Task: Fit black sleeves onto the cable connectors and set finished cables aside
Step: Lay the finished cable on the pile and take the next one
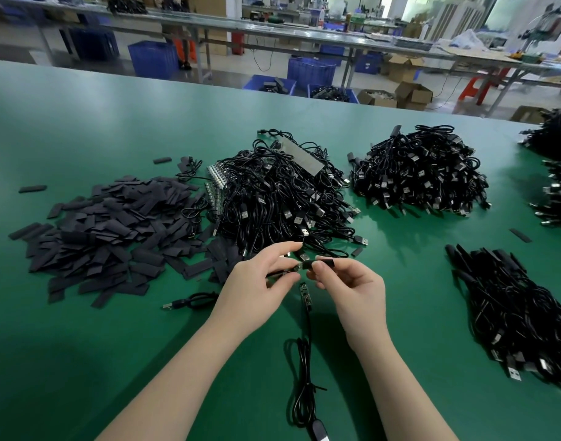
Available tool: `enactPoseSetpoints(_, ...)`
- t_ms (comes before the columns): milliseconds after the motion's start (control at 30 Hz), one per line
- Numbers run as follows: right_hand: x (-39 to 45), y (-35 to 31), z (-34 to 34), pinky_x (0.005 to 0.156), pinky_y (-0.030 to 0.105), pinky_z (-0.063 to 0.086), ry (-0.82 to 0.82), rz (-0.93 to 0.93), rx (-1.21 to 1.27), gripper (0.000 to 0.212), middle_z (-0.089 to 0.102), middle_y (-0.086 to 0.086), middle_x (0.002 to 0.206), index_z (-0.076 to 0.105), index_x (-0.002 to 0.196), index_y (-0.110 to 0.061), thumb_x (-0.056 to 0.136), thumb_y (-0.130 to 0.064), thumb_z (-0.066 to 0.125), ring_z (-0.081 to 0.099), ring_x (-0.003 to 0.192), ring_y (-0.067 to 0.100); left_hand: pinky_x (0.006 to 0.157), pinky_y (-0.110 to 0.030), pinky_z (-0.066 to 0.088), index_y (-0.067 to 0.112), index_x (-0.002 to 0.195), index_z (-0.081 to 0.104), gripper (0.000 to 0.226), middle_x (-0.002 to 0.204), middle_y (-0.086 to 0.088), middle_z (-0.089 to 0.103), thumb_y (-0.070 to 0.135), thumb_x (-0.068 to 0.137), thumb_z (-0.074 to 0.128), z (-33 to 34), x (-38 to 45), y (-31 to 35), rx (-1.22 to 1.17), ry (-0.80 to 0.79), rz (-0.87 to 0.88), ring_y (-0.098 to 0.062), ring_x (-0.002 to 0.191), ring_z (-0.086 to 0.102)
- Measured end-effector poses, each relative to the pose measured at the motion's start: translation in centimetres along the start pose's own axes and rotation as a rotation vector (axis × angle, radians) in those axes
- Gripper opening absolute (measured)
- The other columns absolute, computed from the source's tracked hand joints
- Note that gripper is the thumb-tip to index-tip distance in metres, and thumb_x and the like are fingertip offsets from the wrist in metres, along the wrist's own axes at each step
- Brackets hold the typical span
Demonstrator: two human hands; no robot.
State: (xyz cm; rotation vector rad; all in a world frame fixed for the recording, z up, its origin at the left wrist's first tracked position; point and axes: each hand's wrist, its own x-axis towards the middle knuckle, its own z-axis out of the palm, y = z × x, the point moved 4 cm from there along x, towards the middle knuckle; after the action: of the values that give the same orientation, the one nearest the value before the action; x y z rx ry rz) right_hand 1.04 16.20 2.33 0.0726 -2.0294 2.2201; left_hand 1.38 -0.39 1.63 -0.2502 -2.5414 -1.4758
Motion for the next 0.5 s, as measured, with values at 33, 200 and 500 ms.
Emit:
enactPoseSetpoints(33, -0.02, 0.01, 0.00, 0.068, 0.017, 0.055, 0.002, -0.009, -0.008, 0.025, 0.077, 0.003, 0.081, 0.080, 0.078, -0.030, 0.083, -0.006, 0.076, 0.075, 0.079, 0.016, 0.094, -0.035, 0.053, 0.063, 0.122, 0.048, 0.052, 0.105, 0.037, 0.064, 0.029, 0.089, 0.068, 0.01, 0.00, -0.01, 0.003, -0.004, -0.001, 0.011, 0.106, 0.059)
enactPoseSetpoints(200, 0.00, -0.32, -0.10, 0.068, 0.015, 0.054, -0.001, -0.062, -0.066, 0.030, 0.077, -0.001, 0.081, 0.079, 0.079, -0.034, 0.082, -0.005, 0.077, 0.073, 0.076, 0.010, 0.085, -0.025, 0.053, 0.064, 0.122, 0.046, 0.053, 0.104, 0.041, 0.063, 0.031, 0.088, 0.070, 0.03, -0.04, -0.07, 0.023, -0.006, 0.013, 0.015, 0.103, 0.058)
enactPoseSetpoints(500, 0.40, -0.60, -0.65, 0.076, 0.025, 0.059, -0.068, -0.059, -0.142, 0.029, 0.078, -0.003, 0.085, 0.078, 0.085, -0.039, 0.082, -0.010, 0.077, 0.074, 0.082, 0.015, 0.076, -0.005, 0.043, 0.062, 0.124, 0.048, 0.056, 0.103, 0.037, 0.065, 0.030, 0.085, 0.073, -0.14, 0.14, 0.00, 0.010, -0.021, 0.015, 0.013, 0.094, 0.062)
